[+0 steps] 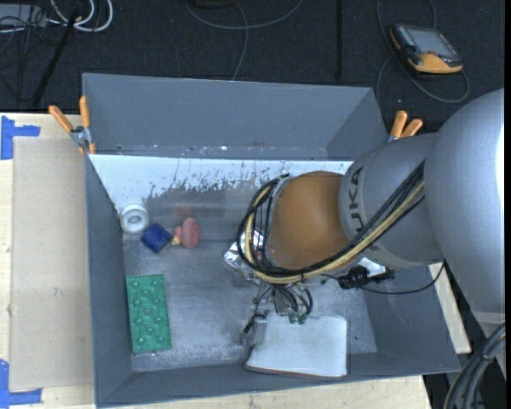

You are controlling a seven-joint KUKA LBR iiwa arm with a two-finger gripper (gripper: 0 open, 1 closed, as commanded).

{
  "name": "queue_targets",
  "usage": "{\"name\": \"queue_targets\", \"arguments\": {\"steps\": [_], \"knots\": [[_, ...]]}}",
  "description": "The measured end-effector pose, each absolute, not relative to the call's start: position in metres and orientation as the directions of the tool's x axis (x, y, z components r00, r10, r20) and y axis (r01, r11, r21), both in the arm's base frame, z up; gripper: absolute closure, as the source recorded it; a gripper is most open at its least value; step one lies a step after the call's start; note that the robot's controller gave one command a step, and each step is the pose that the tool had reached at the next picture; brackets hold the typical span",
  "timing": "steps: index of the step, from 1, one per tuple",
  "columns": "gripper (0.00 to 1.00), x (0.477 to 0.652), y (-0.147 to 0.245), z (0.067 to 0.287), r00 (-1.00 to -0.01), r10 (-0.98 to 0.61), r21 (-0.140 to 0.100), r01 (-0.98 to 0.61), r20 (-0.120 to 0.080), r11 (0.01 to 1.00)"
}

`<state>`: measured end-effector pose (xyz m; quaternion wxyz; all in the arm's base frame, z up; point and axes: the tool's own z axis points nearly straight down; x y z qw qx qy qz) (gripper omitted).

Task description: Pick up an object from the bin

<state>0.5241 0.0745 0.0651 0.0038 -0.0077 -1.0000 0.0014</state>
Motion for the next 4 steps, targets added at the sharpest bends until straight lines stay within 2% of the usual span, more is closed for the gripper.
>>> {"name": "queue_targets", "arguments": {"steps": [1, 2, 3, 4], "knots": [[0.0, 0.485, 0.081, 0.172, -0.899, -0.437, 0.0, -0.437, -0.002, 0.899], [0.0, 0.476, 0.057, 0.072, -0.644, -0.765, -0.003, -0.765, -0.005, 0.644], [0.0, 0.492, 0.072, 0.082, -0.212, -0.977, 0.001, -0.977, -0.002, 0.212], [0.0, 0.599, 0.077, 0.09, 0.207, -0.978, 0.0, -0.978, -0.003, -0.207]]}}
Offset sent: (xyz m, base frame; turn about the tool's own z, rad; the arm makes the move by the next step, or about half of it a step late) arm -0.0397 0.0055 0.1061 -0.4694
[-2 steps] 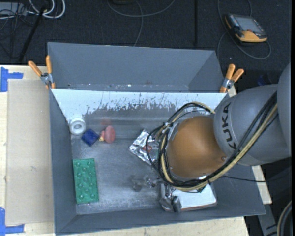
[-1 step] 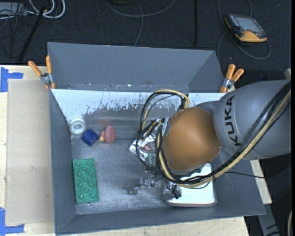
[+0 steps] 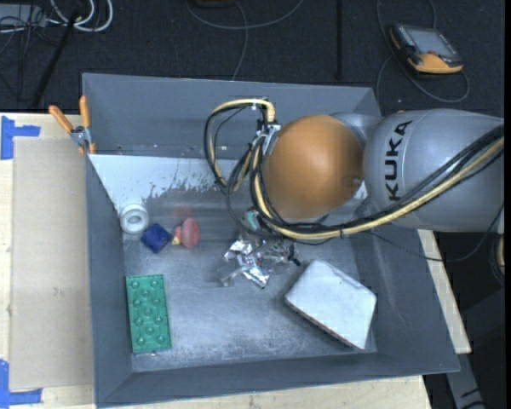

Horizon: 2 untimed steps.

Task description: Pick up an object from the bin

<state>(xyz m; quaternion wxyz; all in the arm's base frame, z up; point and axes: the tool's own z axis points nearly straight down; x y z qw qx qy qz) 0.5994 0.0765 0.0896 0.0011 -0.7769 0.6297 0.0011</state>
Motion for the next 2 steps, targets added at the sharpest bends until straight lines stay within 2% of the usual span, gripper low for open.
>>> {"name": "queue_targets", "arguments": {"steps": [1, 2], "knots": [[0.0, 0.622, 0.0699, 0.0689, 0.174, -0.985, 0.001, -0.985, -0.003, -0.174], [1.0, 0.6216, 0.0706, 0.0696, 0.173, -0.985, 0.001, -0.985, -0.004, -0.173]]}}
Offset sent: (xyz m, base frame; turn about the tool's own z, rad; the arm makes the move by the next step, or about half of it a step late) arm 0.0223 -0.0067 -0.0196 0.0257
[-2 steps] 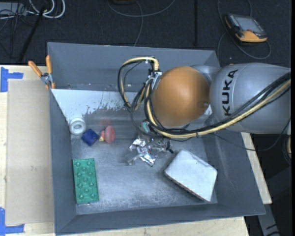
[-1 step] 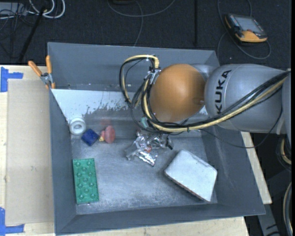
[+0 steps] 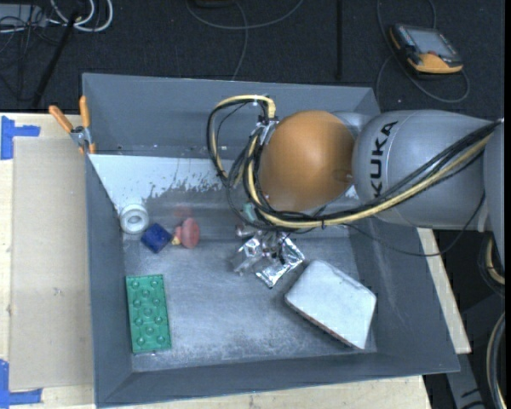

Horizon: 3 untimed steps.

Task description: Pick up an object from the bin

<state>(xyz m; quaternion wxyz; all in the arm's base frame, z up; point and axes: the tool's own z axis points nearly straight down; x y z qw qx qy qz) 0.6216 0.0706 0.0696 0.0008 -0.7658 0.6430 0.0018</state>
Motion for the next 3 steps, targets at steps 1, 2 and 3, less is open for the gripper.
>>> {"name": "queue_targets", "arguments": {"steps": [1, 2, 3], "knots": [[1.0, 0.547, 0.054, 0.209, 0.018, -1.0, -0.004, -1.0, -0.001, -0.018], [1.0, 0.508, 0.076, 0.119, 0.002, -1.0, 0.012, -1.0, -0.001, -0.002], [0.0, 0.511, 0.075, 0.124, -0.001, -1.0, 0.003, -1.0, -0.001, 0.001]]}}
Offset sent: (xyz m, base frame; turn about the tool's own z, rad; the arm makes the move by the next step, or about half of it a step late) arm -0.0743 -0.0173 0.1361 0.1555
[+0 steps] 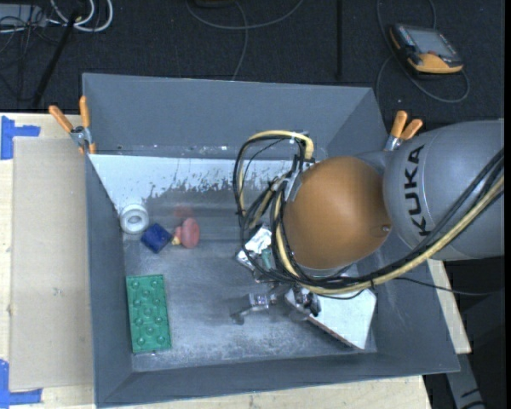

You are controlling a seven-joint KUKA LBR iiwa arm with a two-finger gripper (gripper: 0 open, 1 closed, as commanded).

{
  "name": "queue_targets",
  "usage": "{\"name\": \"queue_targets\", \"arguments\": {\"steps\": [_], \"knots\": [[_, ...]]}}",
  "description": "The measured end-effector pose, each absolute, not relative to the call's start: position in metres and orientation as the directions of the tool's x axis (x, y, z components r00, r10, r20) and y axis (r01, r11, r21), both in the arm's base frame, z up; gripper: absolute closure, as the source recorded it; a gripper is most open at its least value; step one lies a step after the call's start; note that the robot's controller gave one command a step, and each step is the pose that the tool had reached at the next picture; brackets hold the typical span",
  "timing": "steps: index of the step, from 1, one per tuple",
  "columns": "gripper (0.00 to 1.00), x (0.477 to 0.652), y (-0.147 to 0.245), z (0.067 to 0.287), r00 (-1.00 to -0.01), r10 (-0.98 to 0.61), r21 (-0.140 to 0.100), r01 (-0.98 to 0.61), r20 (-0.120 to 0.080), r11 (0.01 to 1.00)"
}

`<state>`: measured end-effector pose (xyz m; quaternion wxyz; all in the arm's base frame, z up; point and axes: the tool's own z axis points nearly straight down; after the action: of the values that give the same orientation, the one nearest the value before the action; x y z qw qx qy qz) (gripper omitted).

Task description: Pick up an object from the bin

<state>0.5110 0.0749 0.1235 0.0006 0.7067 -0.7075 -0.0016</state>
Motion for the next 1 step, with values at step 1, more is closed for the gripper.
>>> {"name": "queue_targets", "arguments": {"steps": [1], "knots": [[0.0, 0.5161, 0.0463, 0.1604, 0.069, -0.998, -0.001, -0.998, -0.001, -0.069]]}}
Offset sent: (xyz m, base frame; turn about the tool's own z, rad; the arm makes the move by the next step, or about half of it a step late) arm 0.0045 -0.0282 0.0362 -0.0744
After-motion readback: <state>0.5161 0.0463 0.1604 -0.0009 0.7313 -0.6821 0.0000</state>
